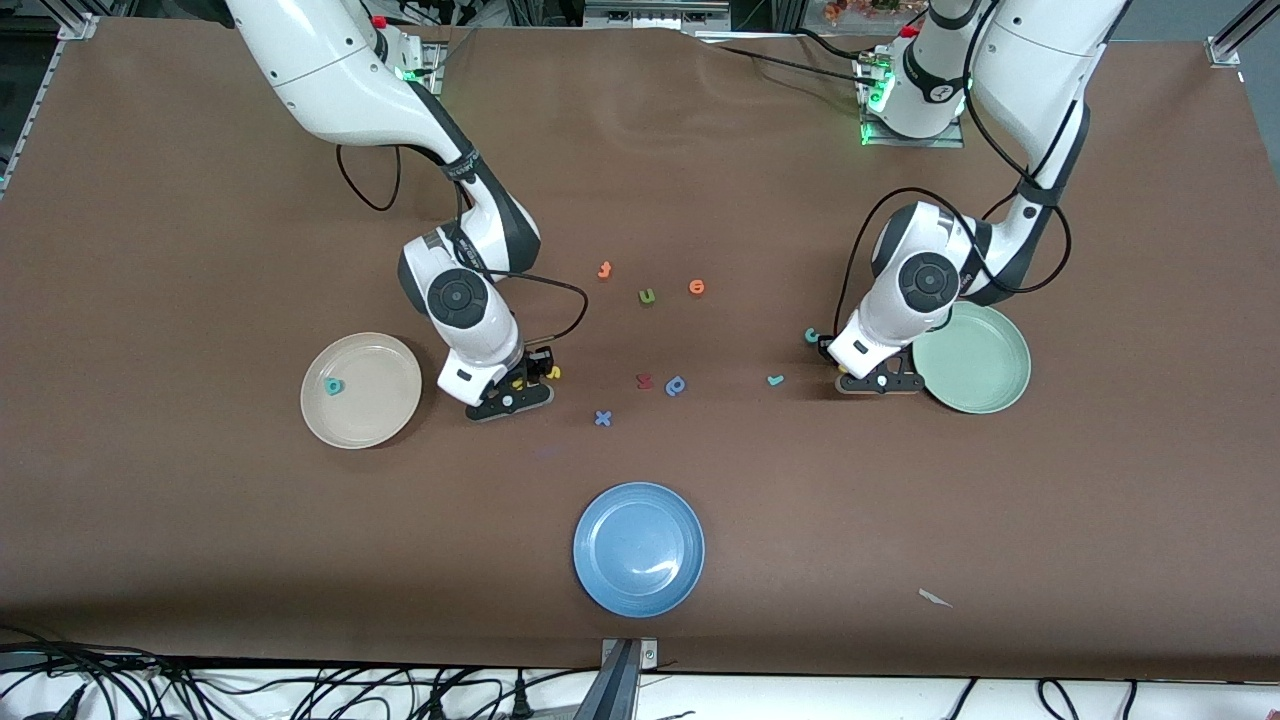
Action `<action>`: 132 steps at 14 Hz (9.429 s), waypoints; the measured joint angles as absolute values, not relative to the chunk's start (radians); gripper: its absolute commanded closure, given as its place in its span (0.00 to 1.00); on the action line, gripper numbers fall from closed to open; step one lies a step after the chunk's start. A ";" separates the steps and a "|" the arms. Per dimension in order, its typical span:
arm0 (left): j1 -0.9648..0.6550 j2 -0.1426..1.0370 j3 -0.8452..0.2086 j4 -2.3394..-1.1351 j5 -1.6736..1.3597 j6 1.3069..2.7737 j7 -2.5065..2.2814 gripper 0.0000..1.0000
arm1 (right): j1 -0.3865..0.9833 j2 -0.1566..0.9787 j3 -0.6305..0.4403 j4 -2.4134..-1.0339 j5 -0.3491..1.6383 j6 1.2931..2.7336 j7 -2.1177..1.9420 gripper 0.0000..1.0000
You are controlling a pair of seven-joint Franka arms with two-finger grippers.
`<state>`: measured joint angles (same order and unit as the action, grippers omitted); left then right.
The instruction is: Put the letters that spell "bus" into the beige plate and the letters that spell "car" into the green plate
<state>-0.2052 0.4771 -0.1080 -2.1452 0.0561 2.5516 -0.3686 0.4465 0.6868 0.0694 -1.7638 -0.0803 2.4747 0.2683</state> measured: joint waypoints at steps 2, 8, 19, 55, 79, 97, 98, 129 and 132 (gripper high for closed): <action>-0.205 0.477 -0.107 -2.143 0.056 2.552 -0.369 1.00 | 0.446 0.687 0.069 -1.764 -0.080 2.484 0.268 0.47; -0.162 0.400 -0.096 -2.119 0.057 2.450 -0.319 1.00 | 0.447 0.690 0.069 -1.764 -0.080 2.504 0.268 0.50; 0.027 0.255 -0.090 -2.214 0.116 2.259 -0.032 0.94 | 0.446 0.690 0.064 -1.763 -0.084 2.502 0.268 0.87; -0.214 0.459 -0.194 -2.211 -0.075 2.590 -0.226 0.23 | 0.317 0.569 0.130 -1.698 -0.011 2.155 0.568 0.01; -0.058 0.344 -0.166 -2.183 0.136 2.476 -0.151 1.00 | 0.490 0.723 0.129 -1.706 -0.174 2.423 0.662 0.45; 0.013 0.328 -0.075 -2.197 0.088 2.457 0.174 0.10 | 0.425 0.677 0.102 -1.642 -0.177 2.242 0.599 0.75; 0.008 0.328 -0.098 -2.196 0.039 2.458 0.168 0.10 | 0.399 0.660 0.101 -1.613 -0.177 2.170 0.562 0.75; -0.319 0.603 -0.134 -1.954 -0.109 2.593 -0.168 0.35 | 0.122 0.308 -0.011 -1.479 -0.121 1.661 0.190 0.01; -0.324 0.604 -0.131 -1.952 -0.109 2.593 -0.168 0.52 | 0.123 0.266 -0.012 -1.532 -0.109 1.698 0.190 0.01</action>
<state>-0.3239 0.6043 -0.1315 -1.9523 -0.1086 2.5929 -0.1684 0.1226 0.2661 -0.0118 -1.5316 -0.1091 1.6981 0.1898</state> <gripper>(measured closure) 0.405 0.004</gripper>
